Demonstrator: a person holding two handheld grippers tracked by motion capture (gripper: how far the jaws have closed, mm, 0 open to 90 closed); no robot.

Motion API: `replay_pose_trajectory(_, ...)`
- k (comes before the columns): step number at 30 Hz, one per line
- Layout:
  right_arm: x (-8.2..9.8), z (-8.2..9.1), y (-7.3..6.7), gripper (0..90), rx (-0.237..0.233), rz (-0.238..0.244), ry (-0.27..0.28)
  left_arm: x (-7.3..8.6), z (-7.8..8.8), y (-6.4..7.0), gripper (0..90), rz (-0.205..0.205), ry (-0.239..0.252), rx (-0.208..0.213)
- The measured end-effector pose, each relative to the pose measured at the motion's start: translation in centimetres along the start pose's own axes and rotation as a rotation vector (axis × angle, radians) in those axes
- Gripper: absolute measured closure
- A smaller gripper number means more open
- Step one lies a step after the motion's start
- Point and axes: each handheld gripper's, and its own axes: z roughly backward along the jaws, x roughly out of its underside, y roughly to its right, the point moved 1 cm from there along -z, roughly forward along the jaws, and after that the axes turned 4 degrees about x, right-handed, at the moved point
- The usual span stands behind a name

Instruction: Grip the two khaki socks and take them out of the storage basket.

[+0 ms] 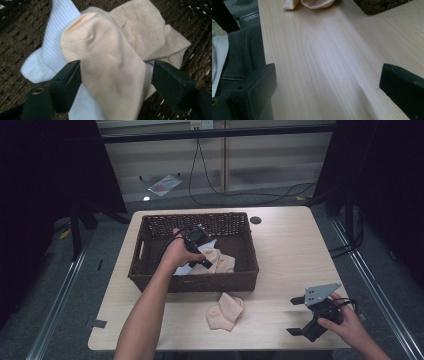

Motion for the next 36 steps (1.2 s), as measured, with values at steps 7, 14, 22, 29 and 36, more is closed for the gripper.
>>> replay_pose_trajectory(7, 0.0, 0.0, 0.0, 0.9, -0.003, -0.001, 0.0, 0.8, -0.7, -0.8, 24.9, 0.026, 0.004, -0.018)
replay_pose_trajectory(14, 0.0, -0.1, 0.0, 0.9, -0.005, -0.001, -0.002, 1.1, -1.1, -1.1, 23.7, 0.04, 0.011, -0.018)
replay_pose_trajectory(22, 0.0, -0.1, 0.0, 0.9, -0.005, -0.002, -0.002, 1.3, -1.4, -1.3, 20.9, 0.045, 0.008, -0.011)
replay_pose_trajectory(29, 0.0, -0.1, 0.0, 0.9, -0.006, 0.0, -0.002, 1.1, -1.9, -1.2, 25.7, 0.048, 0.031, 0.01)
replay_pose_trajectory(36, -0.1, -0.1, 0.0, 0.9, -0.005, -0.002, 0.006, 1.0, -2.2, -1.2, 47.9, 0.057, 0.025, 0.06)
